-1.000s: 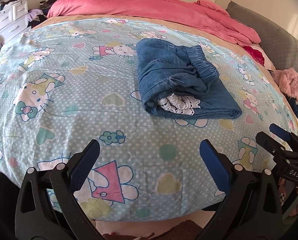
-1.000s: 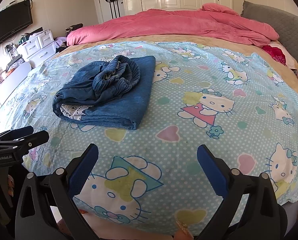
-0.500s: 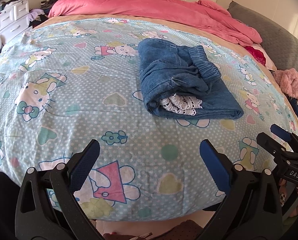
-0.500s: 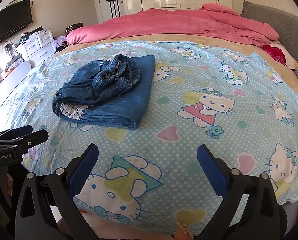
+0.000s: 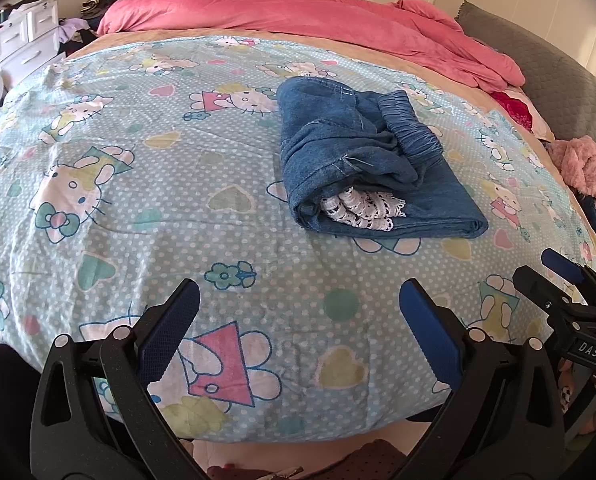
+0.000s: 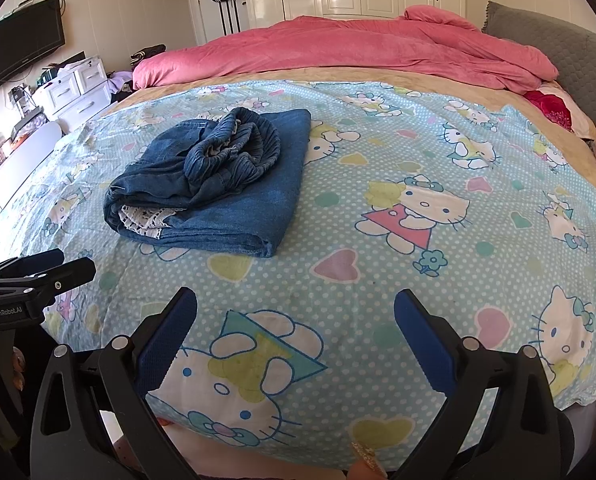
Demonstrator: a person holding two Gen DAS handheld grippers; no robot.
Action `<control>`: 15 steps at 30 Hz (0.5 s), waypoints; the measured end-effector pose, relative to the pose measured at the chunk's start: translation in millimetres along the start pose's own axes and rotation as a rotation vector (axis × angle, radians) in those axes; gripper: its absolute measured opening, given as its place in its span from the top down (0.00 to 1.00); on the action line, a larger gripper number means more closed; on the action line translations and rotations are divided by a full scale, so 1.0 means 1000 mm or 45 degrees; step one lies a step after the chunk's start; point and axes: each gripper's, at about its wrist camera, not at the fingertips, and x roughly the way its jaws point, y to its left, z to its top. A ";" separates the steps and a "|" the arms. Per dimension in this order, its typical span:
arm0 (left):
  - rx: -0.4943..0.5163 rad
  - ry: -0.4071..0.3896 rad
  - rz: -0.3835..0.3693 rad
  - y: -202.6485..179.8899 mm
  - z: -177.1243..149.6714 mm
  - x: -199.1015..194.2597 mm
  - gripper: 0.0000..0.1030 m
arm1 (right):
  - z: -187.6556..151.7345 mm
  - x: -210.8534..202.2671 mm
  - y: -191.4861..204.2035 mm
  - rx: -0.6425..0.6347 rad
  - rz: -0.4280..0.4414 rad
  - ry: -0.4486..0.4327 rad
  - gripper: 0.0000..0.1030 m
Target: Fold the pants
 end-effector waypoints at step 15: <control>-0.004 0.000 0.005 0.001 0.000 -0.001 0.08 | -0.001 0.001 -0.002 -0.001 -0.003 0.001 0.04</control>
